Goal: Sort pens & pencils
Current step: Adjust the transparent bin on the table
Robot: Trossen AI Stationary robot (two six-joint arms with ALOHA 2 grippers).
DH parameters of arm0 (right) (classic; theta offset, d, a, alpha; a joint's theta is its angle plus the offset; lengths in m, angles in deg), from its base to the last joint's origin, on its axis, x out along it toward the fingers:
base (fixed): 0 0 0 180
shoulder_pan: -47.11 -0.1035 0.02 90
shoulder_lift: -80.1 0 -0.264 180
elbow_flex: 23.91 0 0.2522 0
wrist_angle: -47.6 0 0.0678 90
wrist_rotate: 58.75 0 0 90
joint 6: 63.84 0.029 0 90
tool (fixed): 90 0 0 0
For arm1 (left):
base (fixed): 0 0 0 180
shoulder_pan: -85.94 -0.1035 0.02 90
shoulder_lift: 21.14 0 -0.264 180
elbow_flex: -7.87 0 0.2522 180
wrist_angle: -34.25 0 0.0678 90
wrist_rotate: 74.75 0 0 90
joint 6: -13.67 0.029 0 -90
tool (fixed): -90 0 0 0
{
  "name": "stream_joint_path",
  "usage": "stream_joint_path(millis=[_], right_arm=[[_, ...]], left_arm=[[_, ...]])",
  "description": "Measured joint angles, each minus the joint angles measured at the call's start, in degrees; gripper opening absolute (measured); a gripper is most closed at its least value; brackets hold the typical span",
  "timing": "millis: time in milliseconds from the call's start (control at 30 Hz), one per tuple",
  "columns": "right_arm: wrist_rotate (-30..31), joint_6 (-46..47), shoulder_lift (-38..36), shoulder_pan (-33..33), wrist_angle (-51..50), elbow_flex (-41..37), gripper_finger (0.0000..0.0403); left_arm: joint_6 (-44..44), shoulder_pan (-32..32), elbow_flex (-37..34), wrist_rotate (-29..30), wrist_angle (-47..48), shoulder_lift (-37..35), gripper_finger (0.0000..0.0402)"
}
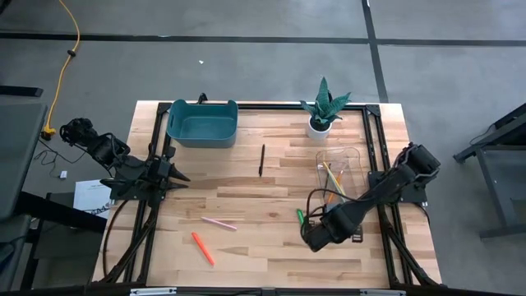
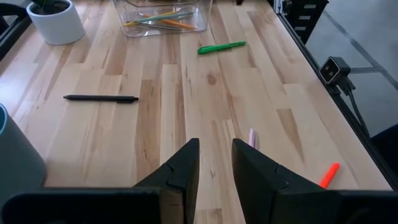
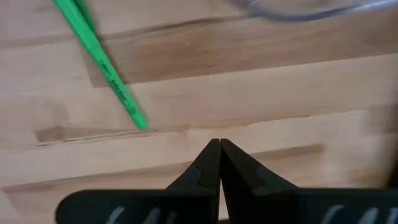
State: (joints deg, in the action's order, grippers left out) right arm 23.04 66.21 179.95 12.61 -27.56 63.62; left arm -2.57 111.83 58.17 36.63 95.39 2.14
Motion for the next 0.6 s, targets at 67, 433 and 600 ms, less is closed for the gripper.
stream_joint_path(millis=[67, 433, 600], right_arm=[[-0.76, 0.41, -0.07, 0.00, 5.36, -3.06, 0.0000], [0.59, -1.10, -2.60, 0.30, -4.94, -3.10, 0.0000], [1.10, -0.06, -6.35, 0.41, -4.54, -7.46, 0.0000]], left_arm=[[0.18, 0.00, 0.00, -0.47, 0.06, -0.02, 0.0083], [-1.51, 0.02, 0.00, -2.79, 1.31, -0.02, 0.0083], [-0.86, 0.02, 0.00, -2.78, 1.30, -0.02, 0.0083]])
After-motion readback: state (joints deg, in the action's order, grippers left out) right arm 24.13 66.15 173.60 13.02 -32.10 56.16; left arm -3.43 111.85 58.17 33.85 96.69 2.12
